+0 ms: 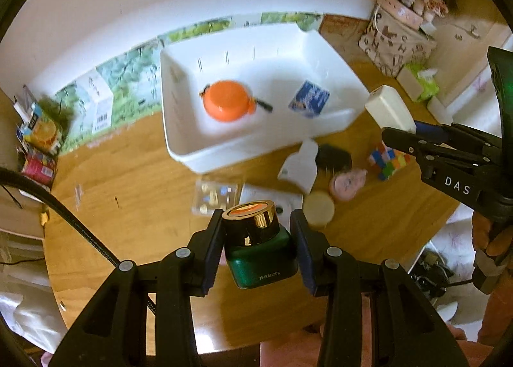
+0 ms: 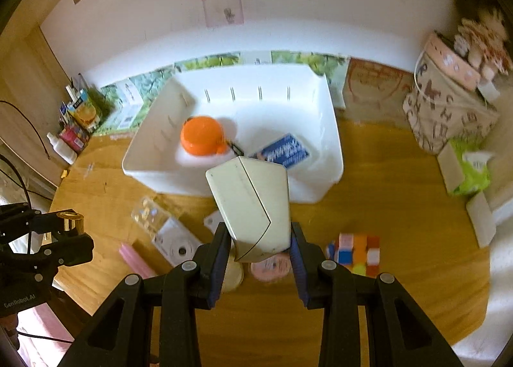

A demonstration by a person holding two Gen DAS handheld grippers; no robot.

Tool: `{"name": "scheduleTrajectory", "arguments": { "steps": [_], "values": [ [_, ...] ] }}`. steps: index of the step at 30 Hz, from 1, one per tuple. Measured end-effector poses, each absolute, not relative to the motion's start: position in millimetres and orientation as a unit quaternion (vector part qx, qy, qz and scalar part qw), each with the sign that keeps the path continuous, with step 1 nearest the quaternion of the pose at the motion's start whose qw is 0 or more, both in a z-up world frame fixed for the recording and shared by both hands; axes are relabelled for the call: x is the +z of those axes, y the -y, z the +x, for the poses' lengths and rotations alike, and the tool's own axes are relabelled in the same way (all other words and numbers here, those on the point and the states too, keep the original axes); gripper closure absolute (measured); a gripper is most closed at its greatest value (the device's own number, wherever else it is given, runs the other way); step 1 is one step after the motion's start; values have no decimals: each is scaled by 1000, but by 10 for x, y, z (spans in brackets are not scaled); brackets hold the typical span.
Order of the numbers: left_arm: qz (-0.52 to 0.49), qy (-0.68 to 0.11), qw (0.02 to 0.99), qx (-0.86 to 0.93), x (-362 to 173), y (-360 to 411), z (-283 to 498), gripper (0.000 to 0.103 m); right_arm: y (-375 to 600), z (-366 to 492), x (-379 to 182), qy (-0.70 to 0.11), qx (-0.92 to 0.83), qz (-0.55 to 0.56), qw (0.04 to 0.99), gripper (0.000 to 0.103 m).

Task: Organize rigid objects
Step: 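Lift the green jar and beige pouch and carry both over the white bin, then lower and release the green jar with the left gripper while the right releases the pouch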

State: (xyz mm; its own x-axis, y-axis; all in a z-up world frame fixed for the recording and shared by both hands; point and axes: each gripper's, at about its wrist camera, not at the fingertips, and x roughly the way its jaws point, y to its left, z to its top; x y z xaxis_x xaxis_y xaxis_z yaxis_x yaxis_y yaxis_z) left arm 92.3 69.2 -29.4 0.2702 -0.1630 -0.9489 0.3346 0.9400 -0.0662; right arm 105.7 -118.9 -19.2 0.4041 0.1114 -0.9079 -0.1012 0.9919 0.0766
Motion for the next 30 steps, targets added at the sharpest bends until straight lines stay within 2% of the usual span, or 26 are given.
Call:
{"name": "scheduleTrajectory", "arguments": {
  "steps": [16, 30],
  "values": [
    [19, -551, 829, -91, -206, -474, 1471, 58, 1317, 1768, -47, -494, 126, -16, 860, 67],
    [-33, -519, 853, -37, -412, -434, 1950, 58, 1366, 2281, -423, -479, 182, -33, 858, 67]
  ]
}}
